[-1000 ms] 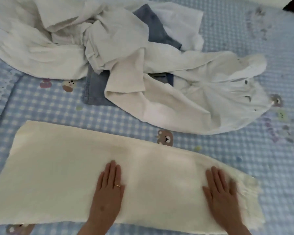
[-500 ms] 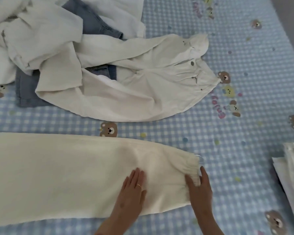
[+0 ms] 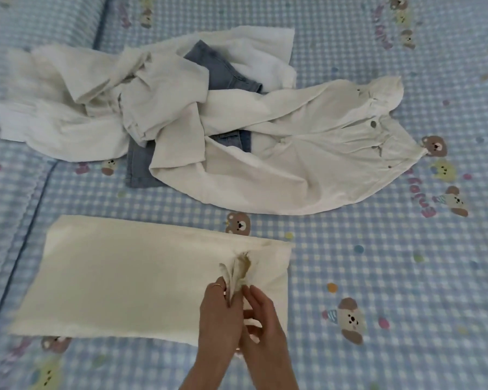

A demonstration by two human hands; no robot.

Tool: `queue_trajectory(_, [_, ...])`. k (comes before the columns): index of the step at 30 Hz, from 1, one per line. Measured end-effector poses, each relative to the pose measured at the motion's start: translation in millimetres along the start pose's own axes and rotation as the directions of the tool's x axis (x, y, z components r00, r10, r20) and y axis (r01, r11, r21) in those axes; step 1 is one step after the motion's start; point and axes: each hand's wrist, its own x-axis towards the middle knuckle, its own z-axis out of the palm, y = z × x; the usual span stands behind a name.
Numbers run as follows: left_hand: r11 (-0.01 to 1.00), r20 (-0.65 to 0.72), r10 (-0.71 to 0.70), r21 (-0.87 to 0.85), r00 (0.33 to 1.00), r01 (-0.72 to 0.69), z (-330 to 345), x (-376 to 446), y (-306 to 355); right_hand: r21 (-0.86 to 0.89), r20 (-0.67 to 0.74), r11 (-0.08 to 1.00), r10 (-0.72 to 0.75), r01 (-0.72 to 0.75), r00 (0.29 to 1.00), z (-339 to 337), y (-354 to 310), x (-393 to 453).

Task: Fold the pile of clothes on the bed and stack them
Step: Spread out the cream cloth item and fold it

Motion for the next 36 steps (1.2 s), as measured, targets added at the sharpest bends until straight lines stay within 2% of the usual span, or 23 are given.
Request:
queue_trajectory(2, [0.995,-0.041,0.039,0.093,0.998,-0.035,-18,16,-11,-0.063,0.079,0.997,-0.046,0.051,0.996,1,5,2])
queue_trajectory(4, [0.987,-0.085,0.061,0.153,0.995,-0.047,-38,33,-23,-0.185,0.047,0.977,-0.098,0.105,0.994,1,12,10])
queue_trajectory(6, [0.983,-0.105,0.042,0.182,0.994,-0.022,-55,53,-37,-0.382,0.025,0.91,-0.162,0.159,0.987,-2,23,25])
queue_trajectory(10, [0.987,-0.046,-0.047,0.15,0.998,0.054,-93,102,-66,-0.784,0.143,0.566,-0.238,0.256,0.961,1,40,67])
queue_trajectory(13, [0.989,0.015,-0.047,0.138,0.999,0.044,-114,134,-80,-0.892,0.177,0.357,-0.288,0.277,0.941,11,46,94])
queue_trajectory(16, [0.987,0.042,-0.075,0.145,0.996,0.068,-118,153,-90,-0.921,0.248,0.257,-0.194,0.293,0.949,22,60,115])
queue_trajectory(18, [0.977,-0.024,-0.088,0.192,0.996,0.091,-116,154,-95,-0.941,0.244,0.197,-0.163,0.274,0.956,33,60,121])
queue_trajectory(19, [0.96,-0.111,-0.067,0.264,0.992,0.094,-114,150,-97,-0.948,0.231,0.186,-0.156,0.258,0.96,39,56,121])
queue_trajectory(20, [0.923,-0.218,0.037,0.382,0.975,0.051,-110,146,-100,-0.948,0.221,0.193,-0.168,0.251,0.961,45,52,119])
queue_trajectory(21, [0.845,-0.264,0.216,0.533,0.94,-0.044,-104,140,-101,-0.946,0.222,0.194,-0.199,0.261,0.954,49,50,119])
queue_trajectory(22, [0.732,-0.195,0.4,0.656,0.896,-0.184,-96,134,-103,-0.941,0.239,0.192,-0.208,0.28,0.948,54,49,120])
queue_trajectory(23, [0.598,-0.052,0.521,0.734,0.852,-0.321,-87,129,-104,-0.937,0.258,0.18,-0.221,0.3,0.94,57,50,124])
queue_trajectory(24, [0.483,0.101,0.564,0.764,0.819,-0.427,-80,126,-108,-0.935,0.273,0.166,-0.227,0.313,0.935,59,52,129])
queue_trajectory(25, [0.425,0.201,0.549,0.768,0.811,-0.478,-76,128,-114,-0.936,0.281,0.152,-0.224,0.319,0.933,60,55,134])
queue_trajectory(27, [0.402,0.264,0.486,0.779,0.833,-0.482,-77,141,-132,-0.936,0.302,0.125,-0.19,0.328,0.934,61,63,145])
queue_trajectory(31, [0.365,0.321,0.446,0.788,0.836,-0.497,-77,161,-162,-0.933,0.327,0.092,-0.188,0.349,0.926,63,85,158])
queue_trajectory(34, [0.39,0.297,0.439,0.787,0.848,-0.477,-75,165,-165,-0.934,0.332,0.074,-0.187,0.351,0.924,66,87,161])
queue_trajectory(36, [0.395,0.285,0.471,0.779,0.835,-0.488,-77,160,-156,-0.938,0.309,0.099,-0.206,0.333,0.929,68,81,157])
